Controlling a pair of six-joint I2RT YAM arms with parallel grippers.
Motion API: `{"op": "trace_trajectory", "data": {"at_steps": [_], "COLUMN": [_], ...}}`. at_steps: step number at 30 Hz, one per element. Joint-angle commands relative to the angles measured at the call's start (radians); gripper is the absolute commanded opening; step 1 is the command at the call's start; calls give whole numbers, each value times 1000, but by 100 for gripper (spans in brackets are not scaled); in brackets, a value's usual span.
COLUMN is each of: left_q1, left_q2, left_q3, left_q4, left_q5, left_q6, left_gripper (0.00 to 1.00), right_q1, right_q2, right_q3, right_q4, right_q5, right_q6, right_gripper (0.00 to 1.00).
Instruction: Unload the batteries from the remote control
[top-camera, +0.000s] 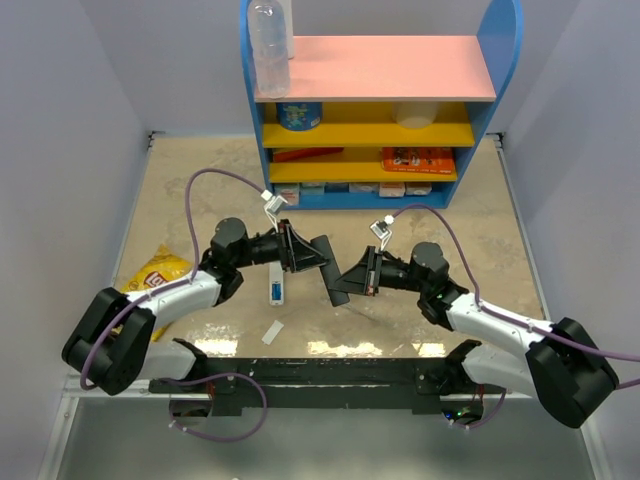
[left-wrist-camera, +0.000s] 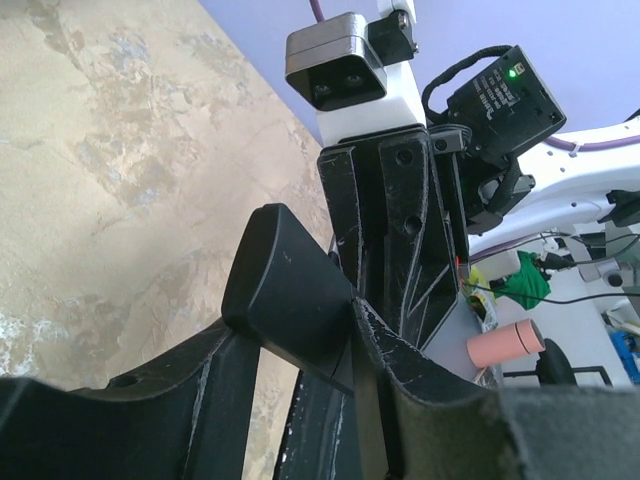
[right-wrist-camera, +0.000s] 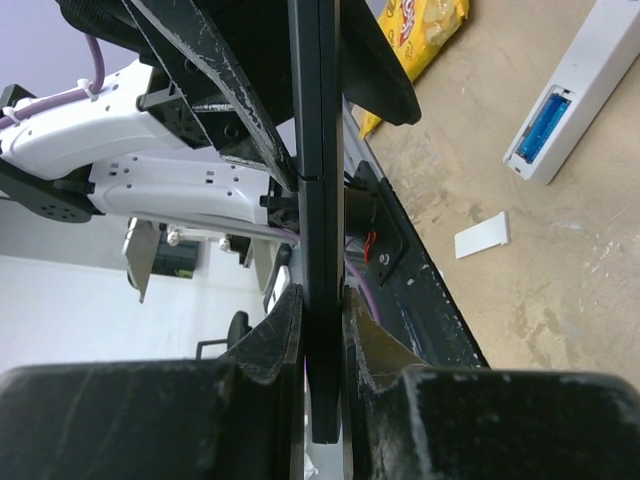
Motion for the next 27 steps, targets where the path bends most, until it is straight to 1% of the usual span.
{"op": "trace_trajectory", "data": {"at_steps": [1,10,17,19,22,25,26,27], "left_q1": [12,45,48,50,50,55,61,65], "left_q2": [44,69,93,96,100,104,103,106], "left_q3": [31,43,62,63,63,65,65,65], "left_q4": [67,104,98,98,101,89,86,86], "left_q5": [-64,-55,-50,-50,-44,-44,-44,-42], "left_q6": [26,0,5,8,11,22,22,19], "left_gripper": [40,43,49,49,44,31,25,23], "right_q1": [4,5,4,5,4,4,4,4], "right_q2": [-33,-58,-68,-73,-76,-82,-85,-88], "right_q3": [6,-10,-23,-24,-23,-23,-24,-26], "right_q4": [89,77,77,75,72,66,63,59], "right_q5": [-38,-42,-42,-41,-42,-42,-44,-45], "right_q6": [9,3,6,6,9,7,7,4], "right_gripper": [0,0,0,0,0,0,0,0]}}
